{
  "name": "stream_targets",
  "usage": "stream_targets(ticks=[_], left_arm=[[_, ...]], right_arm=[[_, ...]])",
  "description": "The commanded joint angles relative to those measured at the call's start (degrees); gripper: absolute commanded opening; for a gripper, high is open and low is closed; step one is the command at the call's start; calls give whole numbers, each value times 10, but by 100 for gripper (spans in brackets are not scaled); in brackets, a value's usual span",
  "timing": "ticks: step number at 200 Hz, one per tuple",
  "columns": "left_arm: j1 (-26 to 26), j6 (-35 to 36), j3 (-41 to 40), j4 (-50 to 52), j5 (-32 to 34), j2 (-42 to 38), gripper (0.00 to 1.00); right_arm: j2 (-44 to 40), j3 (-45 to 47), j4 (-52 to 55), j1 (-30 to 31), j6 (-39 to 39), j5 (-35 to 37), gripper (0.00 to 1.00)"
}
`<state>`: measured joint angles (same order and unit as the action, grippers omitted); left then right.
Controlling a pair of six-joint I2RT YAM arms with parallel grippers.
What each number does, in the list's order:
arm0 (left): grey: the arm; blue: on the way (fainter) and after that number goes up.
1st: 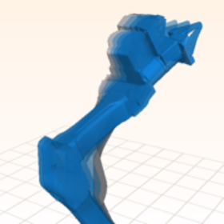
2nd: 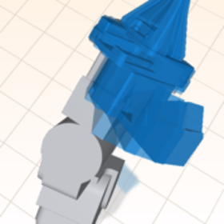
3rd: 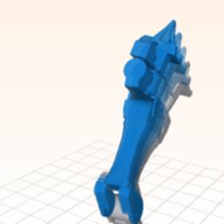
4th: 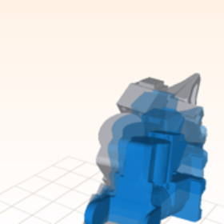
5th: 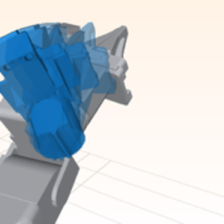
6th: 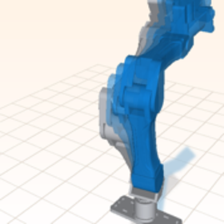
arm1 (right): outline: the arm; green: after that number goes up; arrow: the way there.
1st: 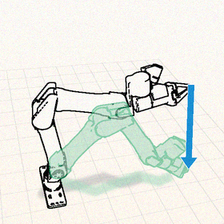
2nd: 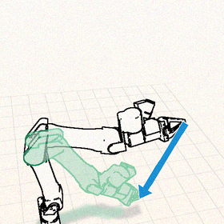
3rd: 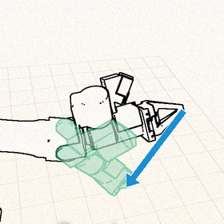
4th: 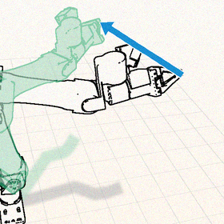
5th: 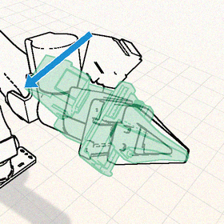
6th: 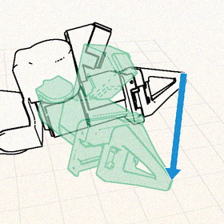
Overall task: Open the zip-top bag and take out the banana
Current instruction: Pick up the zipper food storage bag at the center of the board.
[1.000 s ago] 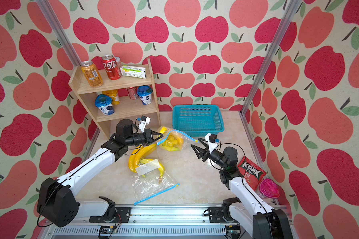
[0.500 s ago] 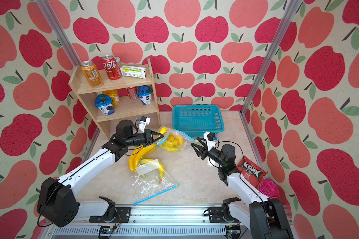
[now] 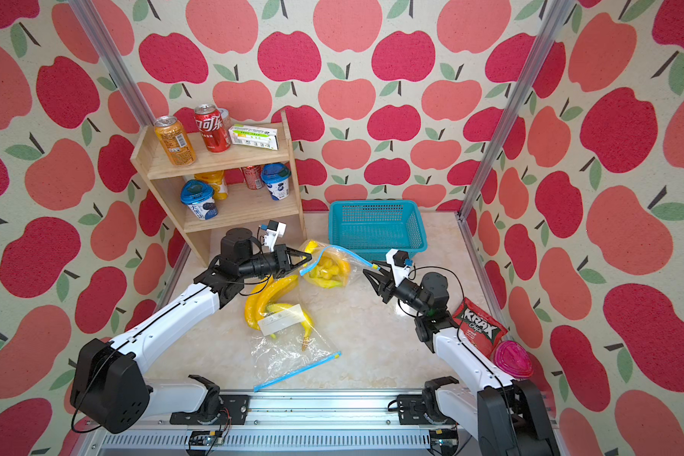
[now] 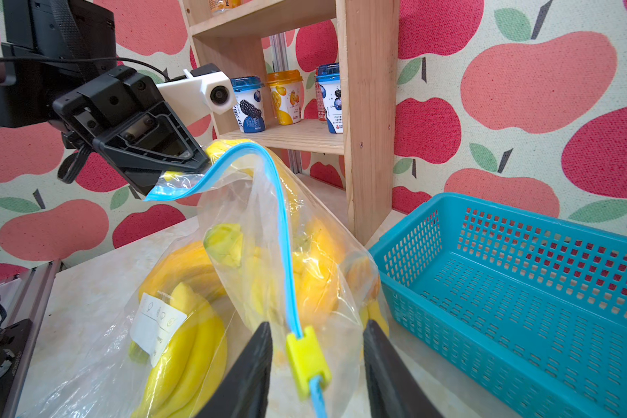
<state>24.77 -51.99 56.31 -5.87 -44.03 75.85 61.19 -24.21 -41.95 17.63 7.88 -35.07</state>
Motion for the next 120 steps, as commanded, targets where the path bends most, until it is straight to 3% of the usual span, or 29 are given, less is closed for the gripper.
stream_targets(ticks=[1, 47, 97, 120], left_arm=[[-3, -7, 0, -52, -14, -6, 5], [-6, -14, -6, -59, -15, -7, 5], [-8, -20, -16, -64, -15, -6, 5], [-9, -22, -17, -62, -14, -5, 6]], right_arm=[[-4, -9, 16, 6, -13, -4, 44], [-5, -2, 7, 6, -12, 5, 42], [-19, -12, 2, 6, -2, -3, 23], [-43, -19, 29, 6, -5, -10, 8]])
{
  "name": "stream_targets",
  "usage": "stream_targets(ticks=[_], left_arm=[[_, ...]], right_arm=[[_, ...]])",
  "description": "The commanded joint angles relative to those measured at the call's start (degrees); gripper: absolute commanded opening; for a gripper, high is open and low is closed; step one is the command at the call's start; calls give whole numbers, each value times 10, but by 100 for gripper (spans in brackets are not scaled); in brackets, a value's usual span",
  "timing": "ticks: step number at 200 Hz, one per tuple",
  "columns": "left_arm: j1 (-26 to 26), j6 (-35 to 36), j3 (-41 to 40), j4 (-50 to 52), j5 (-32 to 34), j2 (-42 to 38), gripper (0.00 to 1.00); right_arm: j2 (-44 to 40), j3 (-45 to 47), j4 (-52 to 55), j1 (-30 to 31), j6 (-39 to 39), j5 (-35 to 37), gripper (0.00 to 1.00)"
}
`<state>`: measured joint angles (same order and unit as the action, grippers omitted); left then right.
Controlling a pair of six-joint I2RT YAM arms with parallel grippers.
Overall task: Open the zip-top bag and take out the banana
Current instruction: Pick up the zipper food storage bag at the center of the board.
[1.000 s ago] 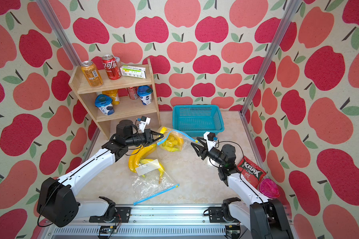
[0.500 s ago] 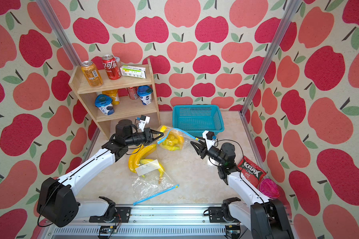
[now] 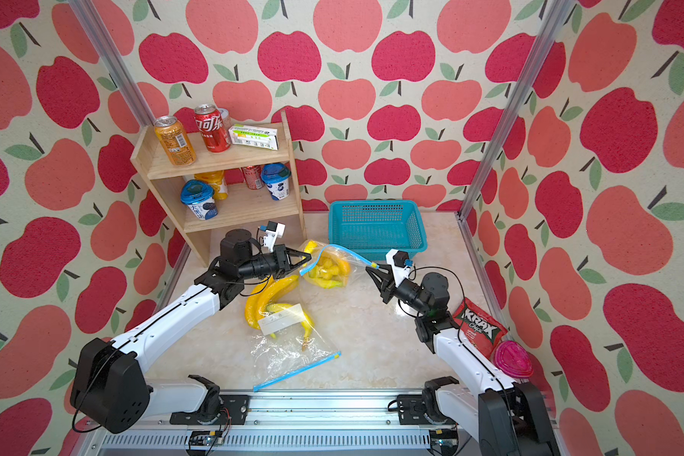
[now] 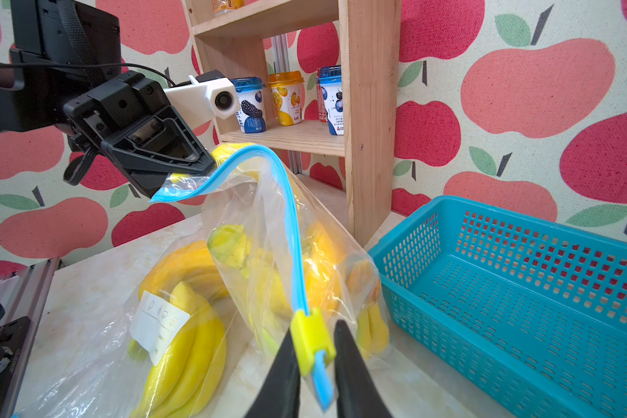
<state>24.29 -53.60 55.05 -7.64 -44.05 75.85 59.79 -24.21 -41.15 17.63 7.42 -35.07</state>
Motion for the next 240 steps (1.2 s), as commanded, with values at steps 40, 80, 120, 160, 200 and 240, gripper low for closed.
stream_targets(ticks=[40, 80, 120, 160, 200, 240], left_arm=[[-6, -7, -6, -36, -10, -4, 18], [-12, 81, 20, 86, 17, -40, 92], [-13, 327, 112, 269, 56, -94, 98], [0, 553, 175, 328, 79, -124, 97], [63, 743, 176, 266, 74, -111, 98], [90, 785, 213, 188, 51, -8, 96]], right_arm=[[-60, -51, 125, 8, -42, -18, 4], [-67, -133, 286, 14, -125, -26, 1], [-51, -257, 472, 12, -233, -33, 1], [-11, -352, 546, 12, -268, -85, 1], [43, -431, 644, 19, -303, -127, 1], [45, -434, 650, 22, -305, -129, 1]])
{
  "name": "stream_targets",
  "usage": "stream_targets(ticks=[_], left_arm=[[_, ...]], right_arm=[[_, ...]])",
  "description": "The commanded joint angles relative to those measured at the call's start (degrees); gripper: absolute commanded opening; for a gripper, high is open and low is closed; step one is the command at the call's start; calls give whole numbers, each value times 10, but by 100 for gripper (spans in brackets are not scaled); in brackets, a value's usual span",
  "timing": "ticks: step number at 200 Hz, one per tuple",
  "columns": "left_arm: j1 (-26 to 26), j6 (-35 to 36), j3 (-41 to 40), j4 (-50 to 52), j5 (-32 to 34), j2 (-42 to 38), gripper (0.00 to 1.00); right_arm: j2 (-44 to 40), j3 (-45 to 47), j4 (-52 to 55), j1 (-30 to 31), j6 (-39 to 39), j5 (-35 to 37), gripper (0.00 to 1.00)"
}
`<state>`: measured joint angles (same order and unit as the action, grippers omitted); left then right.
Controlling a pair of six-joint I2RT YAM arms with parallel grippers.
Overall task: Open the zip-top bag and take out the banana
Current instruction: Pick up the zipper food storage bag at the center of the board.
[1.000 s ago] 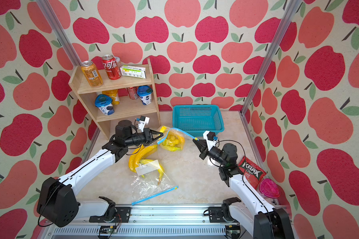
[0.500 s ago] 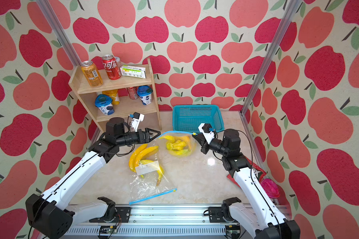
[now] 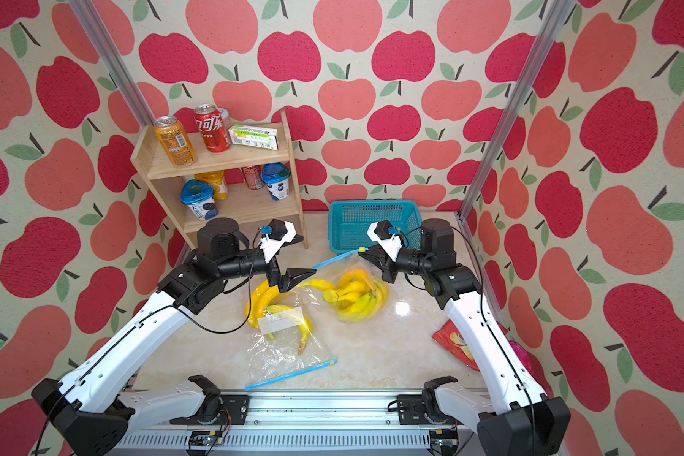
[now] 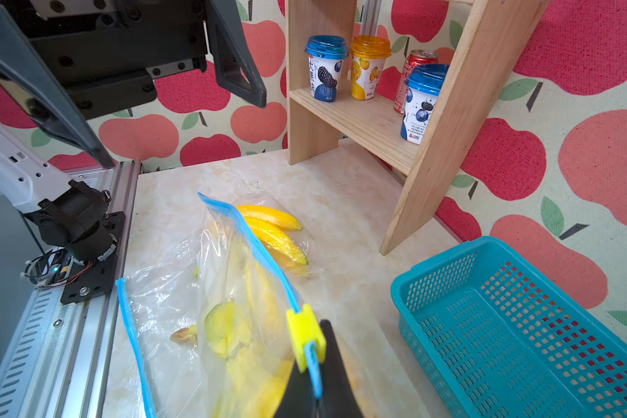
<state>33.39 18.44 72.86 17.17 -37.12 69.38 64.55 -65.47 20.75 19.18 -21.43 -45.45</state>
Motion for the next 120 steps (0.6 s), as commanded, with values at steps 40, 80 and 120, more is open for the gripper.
stream_targets(ticks=[40, 80, 120], left_arm=[[12, 60, 138, -53, -57, 158, 84], [17, 36, 149, -88, -111, 181, 67], [20, 19, 151, -66, -155, 172, 67]], right_arm=[[8, -34, 40, 25, -22, -21, 1], [20, -32, 35, 57, -39, 20, 0], [25, -31, 26, 57, -43, 53, 0]])
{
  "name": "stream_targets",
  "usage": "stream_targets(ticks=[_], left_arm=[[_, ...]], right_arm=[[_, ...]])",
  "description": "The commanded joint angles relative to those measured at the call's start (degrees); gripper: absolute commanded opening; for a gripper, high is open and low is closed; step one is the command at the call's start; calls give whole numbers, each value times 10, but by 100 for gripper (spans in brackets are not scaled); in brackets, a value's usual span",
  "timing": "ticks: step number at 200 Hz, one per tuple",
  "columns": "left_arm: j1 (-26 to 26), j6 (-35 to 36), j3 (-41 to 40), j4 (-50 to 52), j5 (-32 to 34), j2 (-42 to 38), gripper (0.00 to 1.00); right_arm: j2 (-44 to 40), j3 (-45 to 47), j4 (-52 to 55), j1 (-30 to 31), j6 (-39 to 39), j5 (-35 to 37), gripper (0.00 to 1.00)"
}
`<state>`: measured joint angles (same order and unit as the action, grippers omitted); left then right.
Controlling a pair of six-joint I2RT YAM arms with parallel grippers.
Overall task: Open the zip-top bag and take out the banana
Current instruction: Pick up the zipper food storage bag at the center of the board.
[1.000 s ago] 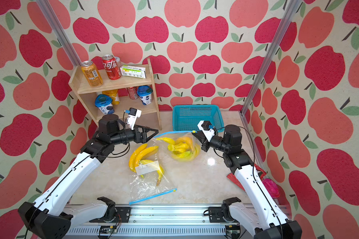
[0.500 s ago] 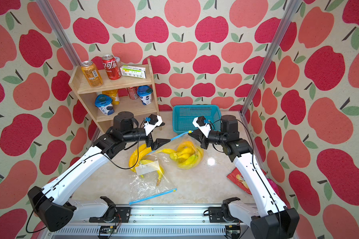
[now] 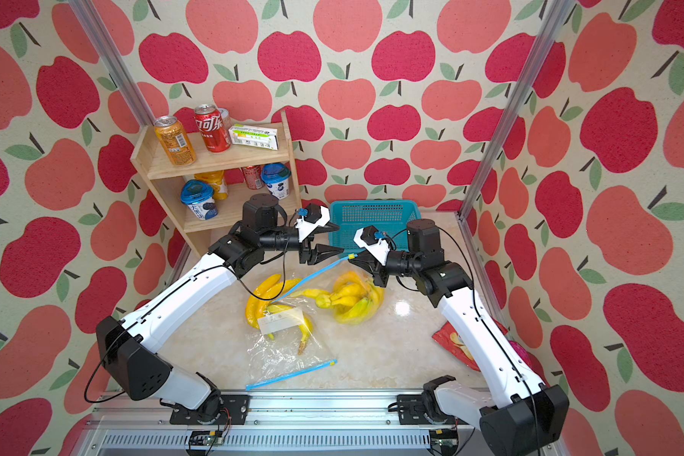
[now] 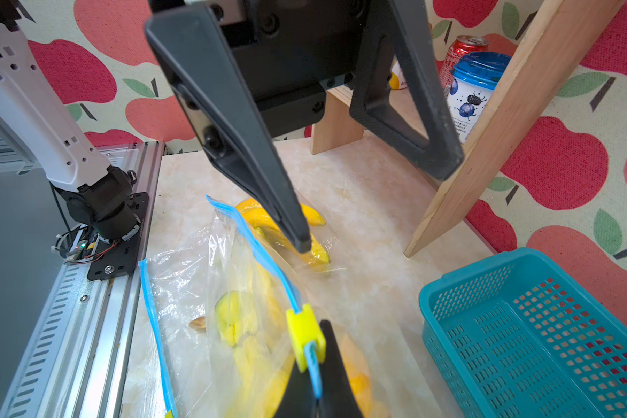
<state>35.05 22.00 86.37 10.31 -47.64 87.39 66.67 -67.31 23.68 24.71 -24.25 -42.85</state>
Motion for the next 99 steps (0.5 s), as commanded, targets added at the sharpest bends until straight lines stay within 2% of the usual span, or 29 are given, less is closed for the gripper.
stream_targets(ticks=[1, 35, 54, 99], left_arm=[[3, -17, 15, 3, -50, -9, 67], [10, -15, 11, 20, -59, -20, 67], [15, -21, 17, 34, -64, -10, 64], [30, -38, 4, 15, -70, 0, 61]], right_arm=[[4, -12, -4, 2, -15, 27, 0], [10, -21, -6, 2, -12, 28, 0], [6, -19, -19, 2, -6, 27, 0], [6, -23, -24, 4, 0, 27, 0]])
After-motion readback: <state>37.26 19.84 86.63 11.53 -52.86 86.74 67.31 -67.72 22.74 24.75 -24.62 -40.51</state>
